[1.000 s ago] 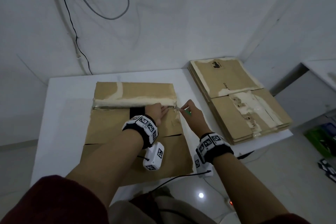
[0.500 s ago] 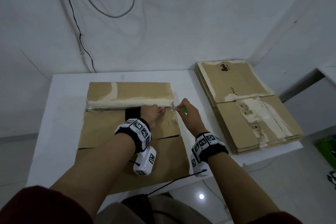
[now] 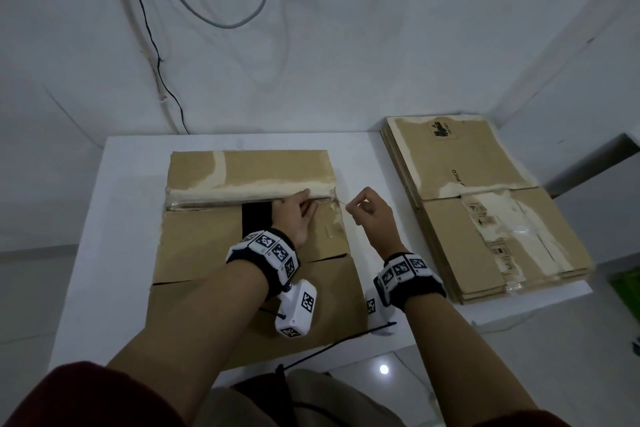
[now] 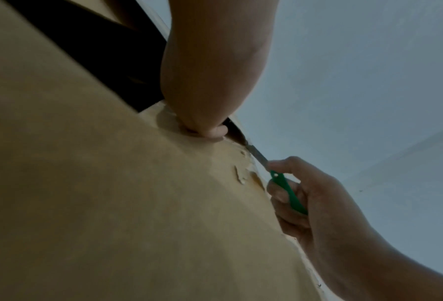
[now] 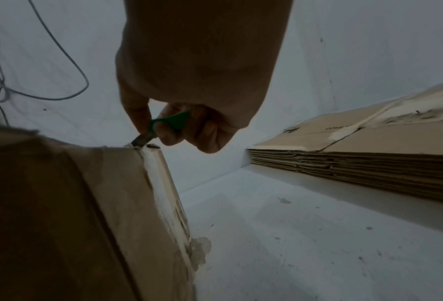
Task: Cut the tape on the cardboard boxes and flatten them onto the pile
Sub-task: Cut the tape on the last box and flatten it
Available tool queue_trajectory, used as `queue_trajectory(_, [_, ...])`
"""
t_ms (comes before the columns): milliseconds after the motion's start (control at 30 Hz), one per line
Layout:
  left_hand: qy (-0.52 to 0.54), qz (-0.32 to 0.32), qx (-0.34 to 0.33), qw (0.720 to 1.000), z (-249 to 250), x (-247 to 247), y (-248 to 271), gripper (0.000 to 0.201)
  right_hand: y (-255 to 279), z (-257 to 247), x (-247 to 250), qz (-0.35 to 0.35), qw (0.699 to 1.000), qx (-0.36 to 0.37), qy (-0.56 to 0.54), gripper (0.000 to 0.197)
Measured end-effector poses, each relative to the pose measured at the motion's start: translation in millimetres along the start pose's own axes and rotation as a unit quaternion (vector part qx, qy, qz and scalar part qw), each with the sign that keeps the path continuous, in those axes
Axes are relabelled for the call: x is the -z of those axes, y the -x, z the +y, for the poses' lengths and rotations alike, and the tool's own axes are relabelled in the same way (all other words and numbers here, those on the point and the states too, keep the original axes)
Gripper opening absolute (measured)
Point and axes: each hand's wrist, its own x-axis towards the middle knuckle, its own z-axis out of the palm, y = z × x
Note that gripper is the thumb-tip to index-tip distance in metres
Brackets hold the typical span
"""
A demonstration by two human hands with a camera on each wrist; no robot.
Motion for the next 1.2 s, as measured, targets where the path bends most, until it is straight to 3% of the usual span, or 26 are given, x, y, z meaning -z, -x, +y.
queue_trajectory(133, [0.005,-0.003,0.012,1.000,4,0,-6,0.027,-3,1,8,0.027,0.997,0.037,0.058,0.012])
queue_trajectory(200, [0.003,-0.015,0.025,1.000,4,-3,-6,0.015,-9,0,8,0.056,0.998,0.015,0.009,0.010])
queue_trajectory(333, [0.023,-0.037,0.035,0.998,4,-13,-6,0.020,-30,3,0,0.078,0.996,-0.051,-0.014,0.012])
queue_trajectory(467, [0.014,-0.045,0.070,0.996,4,-16,-6,0.008,-43,0,-6,0.057,0.996,-0.072,-0.005,0.015])
queue_trajectory(733, [-0.013,-0.061,0.108,0.992,6,-14,-8,0.006,-47,-9,-11,0.017,0.995,-0.089,-0.036,0.015])
queue_trajectory(900, [-0.025,-0.064,0.101,0.993,7,-13,-5,0.004,-46,-13,-10,0.009,0.997,-0.074,-0.021,0.015])
queue_trajectory(1033, [-0.043,-0.063,0.089,0.993,5,-14,-7,0.008,-48,-18,-10,-0.043,0.995,-0.088,0.007,0.014])
queue_trajectory(1200, [-0.144,-0.027,0.059,0.987,6,-17,-9,0.024,-44,-22,-4,-0.103,0.990,-0.070,0.063,0.013])
